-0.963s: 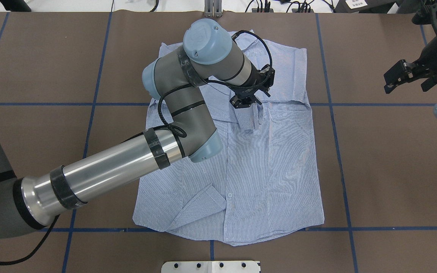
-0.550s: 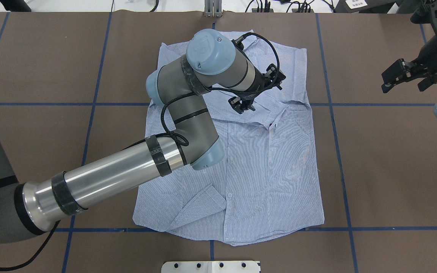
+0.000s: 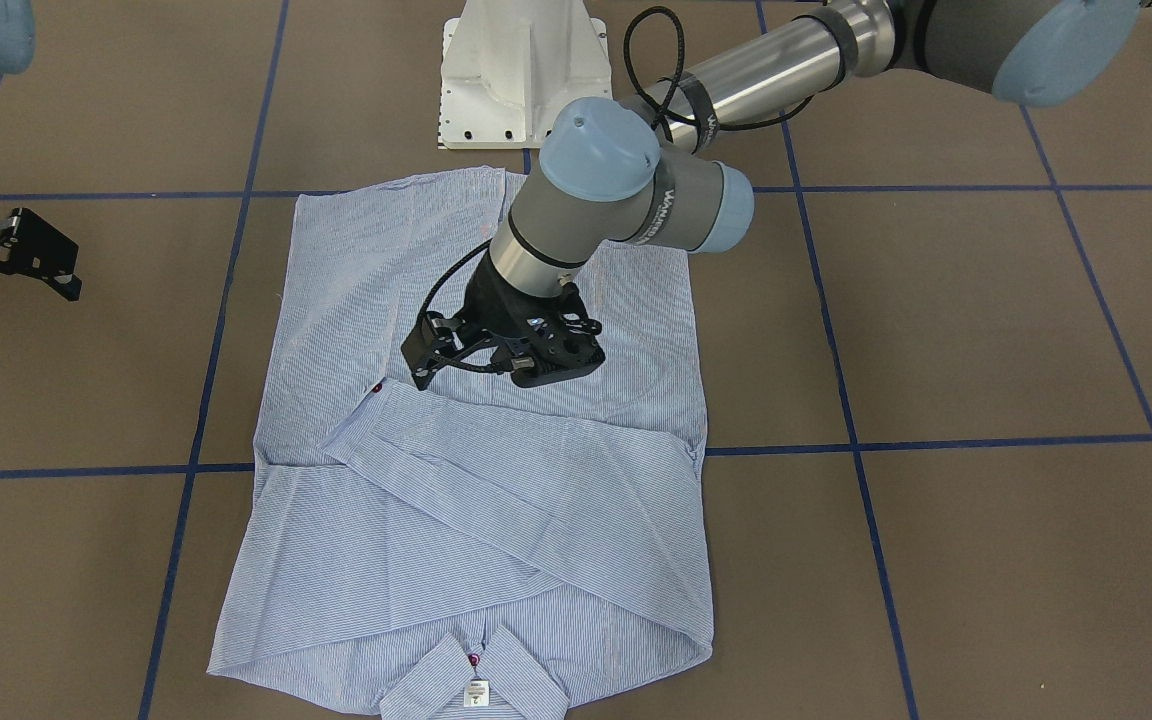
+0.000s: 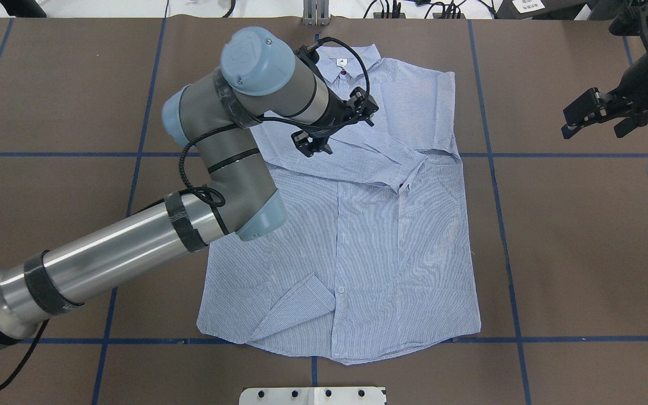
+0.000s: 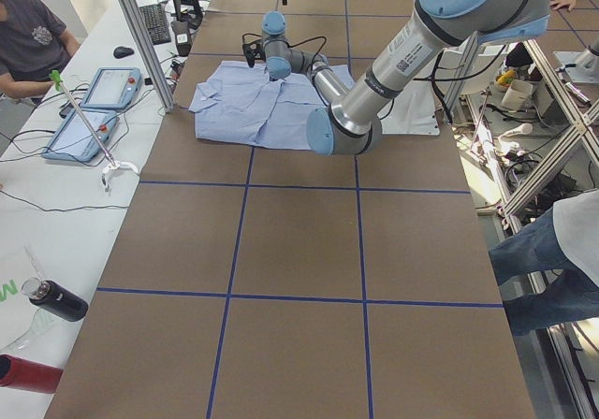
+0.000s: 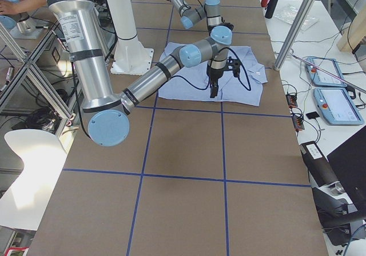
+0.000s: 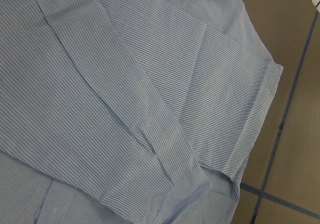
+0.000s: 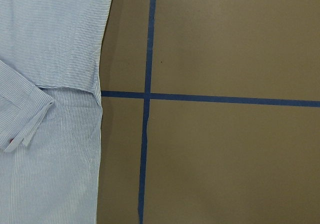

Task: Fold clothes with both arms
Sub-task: 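Release the sleeve and draw the left gripper back while the right gripper moves down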

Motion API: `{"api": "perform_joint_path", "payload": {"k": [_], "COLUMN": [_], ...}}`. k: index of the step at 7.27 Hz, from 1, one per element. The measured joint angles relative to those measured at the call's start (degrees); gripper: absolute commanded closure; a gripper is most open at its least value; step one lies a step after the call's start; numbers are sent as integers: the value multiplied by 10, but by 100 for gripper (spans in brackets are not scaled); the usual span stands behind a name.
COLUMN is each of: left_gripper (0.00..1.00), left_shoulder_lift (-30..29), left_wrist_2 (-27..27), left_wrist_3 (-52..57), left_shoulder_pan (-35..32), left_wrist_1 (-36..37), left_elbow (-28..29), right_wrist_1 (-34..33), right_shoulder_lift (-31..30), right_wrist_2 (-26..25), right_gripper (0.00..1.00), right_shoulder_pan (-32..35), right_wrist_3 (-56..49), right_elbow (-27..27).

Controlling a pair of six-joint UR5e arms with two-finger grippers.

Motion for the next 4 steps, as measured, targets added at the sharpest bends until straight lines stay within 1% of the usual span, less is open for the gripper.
{"api": "perform_joint_path", "payload": {"k": [1, 2, 4], "left_gripper": [0, 0, 0], "left_shoulder_lift": [35, 79, 176], "left_wrist_2": [-4, -5, -6], "left_wrist_3": [44, 93, 196], "left_shoulder_pan": [-11, -20, -32], "left_wrist_1": [52, 100, 162], "left_elbow": [-59, -127, -256], "right_wrist_1": [29, 85, 225], "right_shoulder_lift": [-18, -43, -104], "right_wrist_2": [1, 0, -22], "right_gripper": [0, 0, 0], "right_shoulder_pan": [-8, -28, -97], "right_wrist_3": [35, 91, 218], "right_elbow": [11, 17, 21]}}
